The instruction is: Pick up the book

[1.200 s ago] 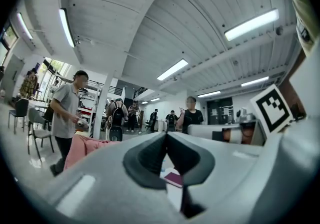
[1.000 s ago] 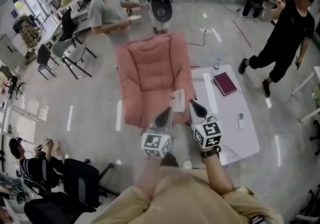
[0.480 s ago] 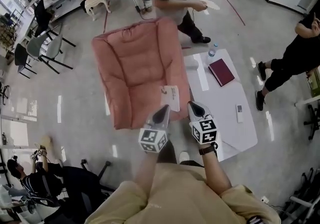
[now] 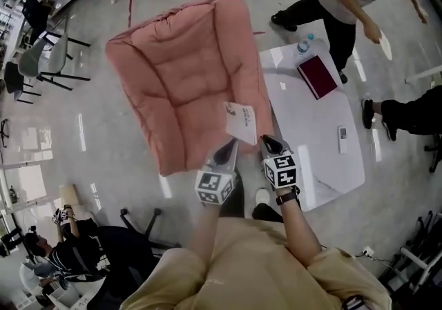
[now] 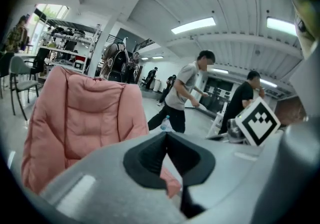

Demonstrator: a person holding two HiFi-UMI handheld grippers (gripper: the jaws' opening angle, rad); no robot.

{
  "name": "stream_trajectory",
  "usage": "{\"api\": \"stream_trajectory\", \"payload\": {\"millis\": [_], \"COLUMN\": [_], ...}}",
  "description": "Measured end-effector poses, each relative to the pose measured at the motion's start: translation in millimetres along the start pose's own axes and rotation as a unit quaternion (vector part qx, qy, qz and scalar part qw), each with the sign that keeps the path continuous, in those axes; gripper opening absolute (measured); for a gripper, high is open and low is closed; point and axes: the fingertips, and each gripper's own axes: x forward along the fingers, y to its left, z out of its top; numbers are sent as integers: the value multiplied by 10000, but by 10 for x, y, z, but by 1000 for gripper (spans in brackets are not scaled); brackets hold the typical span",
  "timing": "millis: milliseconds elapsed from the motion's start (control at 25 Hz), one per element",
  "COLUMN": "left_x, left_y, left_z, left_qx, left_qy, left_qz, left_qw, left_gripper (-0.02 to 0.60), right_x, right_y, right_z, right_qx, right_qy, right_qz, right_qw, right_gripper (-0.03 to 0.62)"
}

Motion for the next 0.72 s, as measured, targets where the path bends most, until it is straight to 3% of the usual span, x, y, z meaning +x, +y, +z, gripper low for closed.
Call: {"api": "stream_trajectory", "payload": {"millis": [280, 400, 600, 720], "left_x": [266, 418, 622, 708], "left_y": [388, 560, 776, 857], "left_z": [-235, -267, -420, -496], "left_qx": [-169, -190, -275, -347], "left_qy": [416, 484, 639, 720], "left_qz": [-84, -117, -116, -156], "left_qw": [9990, 9986, 9975, 9967], "left_gripper": [2, 2, 2, 2], "right_x": [662, 933, 1326, 1535], "right_y": [-147, -326, -562, -662], "right_z": [-269, -360, -596, -658], "right_qx": [160, 234, 275, 249], "right_qy": [602, 773, 1063, 1155], "right_qz": [-47, -240, -320, -317], "right_qw": [9980, 9964, 9934, 9925], "right_gripper": [81, 168, 219, 301]}}
